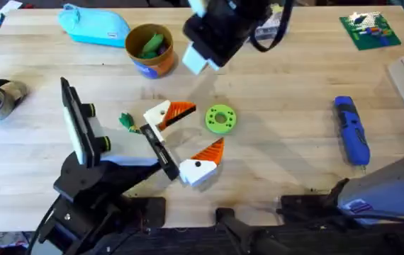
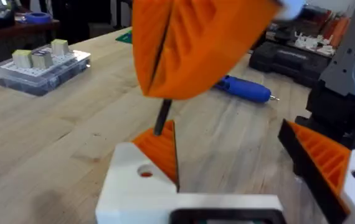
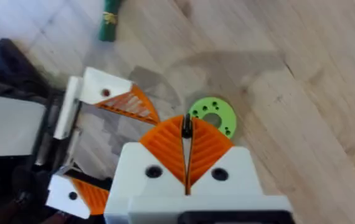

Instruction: Pick up the gripper from the table and insert it into the empty holder that is missing its gripper. Then pick up a screw, insert it into the mounting hole, and use the screwdriver to tighten it. Finally, clean up the table by picking up the vegetable and placing it into the bucket.

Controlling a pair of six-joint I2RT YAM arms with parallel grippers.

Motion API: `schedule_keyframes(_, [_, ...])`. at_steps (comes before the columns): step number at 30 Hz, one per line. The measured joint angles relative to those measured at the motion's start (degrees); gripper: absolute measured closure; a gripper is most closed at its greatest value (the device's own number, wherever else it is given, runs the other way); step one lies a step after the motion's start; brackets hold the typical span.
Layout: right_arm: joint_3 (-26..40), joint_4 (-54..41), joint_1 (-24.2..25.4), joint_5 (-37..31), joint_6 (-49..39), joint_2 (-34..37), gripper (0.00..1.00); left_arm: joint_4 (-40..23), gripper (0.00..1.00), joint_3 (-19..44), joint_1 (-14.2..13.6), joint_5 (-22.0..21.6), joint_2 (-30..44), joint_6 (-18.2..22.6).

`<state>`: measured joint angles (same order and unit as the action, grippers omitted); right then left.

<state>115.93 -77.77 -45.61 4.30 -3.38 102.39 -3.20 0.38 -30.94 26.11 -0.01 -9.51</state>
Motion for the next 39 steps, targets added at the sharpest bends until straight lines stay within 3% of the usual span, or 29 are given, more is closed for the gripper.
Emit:
schedule_keyframes(7, [1.4,-0.2,-7.6,4.0,0.6,0.0,0.995,0.0,0.008,0.0,0.0,4.5,0.0,2.3])
schedule_keyframes(13, [1.4,-0.4,-10.5,5.0,1.7,0.0,0.995,0.0,0.008,0.0,0.0,6.7,0.0,3.2])
schedule_keyframes(39, [1.4,-2.6,-10.9,5.6,2.6,4.5,0.995,0.0,0.008,0.0,0.0,7.5,0.0,3.3])
